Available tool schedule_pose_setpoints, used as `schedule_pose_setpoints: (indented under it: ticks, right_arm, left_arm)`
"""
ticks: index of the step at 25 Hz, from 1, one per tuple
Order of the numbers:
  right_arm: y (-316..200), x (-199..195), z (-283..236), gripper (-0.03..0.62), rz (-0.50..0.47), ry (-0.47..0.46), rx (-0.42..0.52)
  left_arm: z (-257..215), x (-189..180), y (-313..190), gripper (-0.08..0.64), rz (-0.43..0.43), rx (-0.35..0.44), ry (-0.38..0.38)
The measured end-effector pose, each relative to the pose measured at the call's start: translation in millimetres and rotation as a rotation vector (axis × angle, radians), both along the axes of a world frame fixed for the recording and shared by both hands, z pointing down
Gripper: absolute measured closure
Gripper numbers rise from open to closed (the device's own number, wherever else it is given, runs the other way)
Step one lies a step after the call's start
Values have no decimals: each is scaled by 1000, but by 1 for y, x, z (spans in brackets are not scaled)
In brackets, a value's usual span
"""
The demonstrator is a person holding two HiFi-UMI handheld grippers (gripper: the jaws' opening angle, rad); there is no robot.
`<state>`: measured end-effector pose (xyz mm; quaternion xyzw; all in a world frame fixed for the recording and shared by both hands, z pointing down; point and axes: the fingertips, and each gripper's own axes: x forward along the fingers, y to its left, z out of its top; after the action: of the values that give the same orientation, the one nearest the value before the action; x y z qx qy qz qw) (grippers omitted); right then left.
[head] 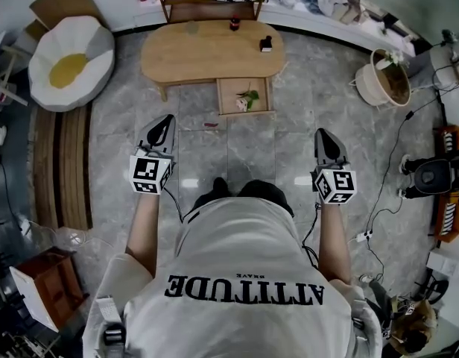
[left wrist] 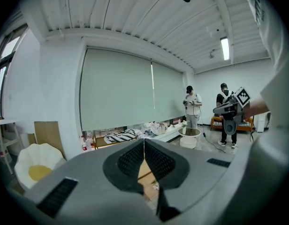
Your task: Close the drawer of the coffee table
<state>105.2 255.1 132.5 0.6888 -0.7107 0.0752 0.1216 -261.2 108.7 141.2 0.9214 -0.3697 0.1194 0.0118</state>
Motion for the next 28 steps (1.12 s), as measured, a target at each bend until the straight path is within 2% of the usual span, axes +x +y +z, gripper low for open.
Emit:
schedule_pose_setpoints:
  ticks: [11,22,28]
  right_arm:
    - [-28,14,22,572,-8,-36,-28]
    - [-111,42,31,572,-85,-64,-22]
    - [-154,70,40,572,-119,-73,-43]
  left_arm:
    - [16,8,-20,538,-34,-44,-14]
    - [14,40,-64,538,-80,-36,-3]
    - [29,70,-95,538,-112,-85,-23]
